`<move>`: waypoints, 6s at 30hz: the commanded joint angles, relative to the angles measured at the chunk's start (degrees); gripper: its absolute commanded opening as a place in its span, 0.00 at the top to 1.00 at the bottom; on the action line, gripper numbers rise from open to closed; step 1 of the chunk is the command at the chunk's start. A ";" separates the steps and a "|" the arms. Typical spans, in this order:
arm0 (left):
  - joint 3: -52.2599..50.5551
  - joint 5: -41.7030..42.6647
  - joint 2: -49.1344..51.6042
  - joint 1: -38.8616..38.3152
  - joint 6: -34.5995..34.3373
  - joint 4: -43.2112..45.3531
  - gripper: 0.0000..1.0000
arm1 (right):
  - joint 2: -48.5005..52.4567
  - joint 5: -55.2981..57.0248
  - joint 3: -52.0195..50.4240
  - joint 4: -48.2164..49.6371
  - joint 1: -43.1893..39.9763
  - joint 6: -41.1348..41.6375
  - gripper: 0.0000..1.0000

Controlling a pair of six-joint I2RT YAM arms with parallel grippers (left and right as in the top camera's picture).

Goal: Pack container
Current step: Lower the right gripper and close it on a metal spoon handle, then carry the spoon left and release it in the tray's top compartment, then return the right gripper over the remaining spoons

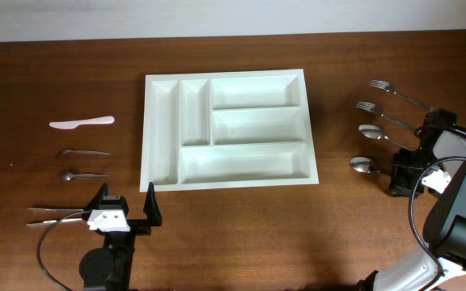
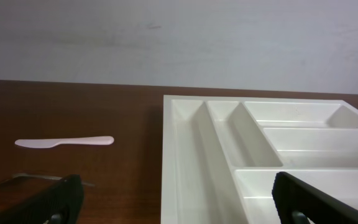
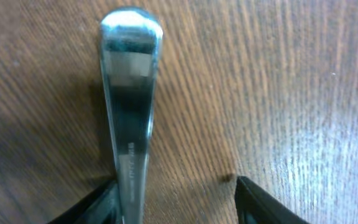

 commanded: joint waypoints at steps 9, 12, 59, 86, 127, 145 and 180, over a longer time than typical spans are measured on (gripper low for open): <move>-0.37 -0.02 -0.50 0.04 0.92 0.00 0.01 | 1.01 0.26 -0.39 1.36 -0.24 0.44 0.53; -0.37 -0.02 -0.50 0.04 0.92 -0.02 0.01 | 1.01 -1.27 -0.39 2.56 -0.17 0.44 0.58; -0.37 -0.02 -0.50 0.04 0.92 0.00 0.01 | 5.73 -4.61 -0.44 2.82 3.50 2.34 0.64; -0.37 -0.02 -0.50 0.04 0.92 -0.02 0.01 | 5.70 -4.04 0.00 3.15 3.52 -7.63 0.96; -0.37 -0.02 -0.50 0.04 0.92 -0.02 0.01 | 5.73 -8.44 35.87 11.02 38.66 -5.01 0.86; -0.37 -0.02 -0.50 0.04 0.90 -0.02 0.01 | 8.26 -6.29 35.87 13.14 41.09 -4.70 0.80; -0.37 -0.02 -0.50 0.04 0.90 0.00 0.01 | 10.56 0.90 34.18 -18.23 3.85 -2.43 0.01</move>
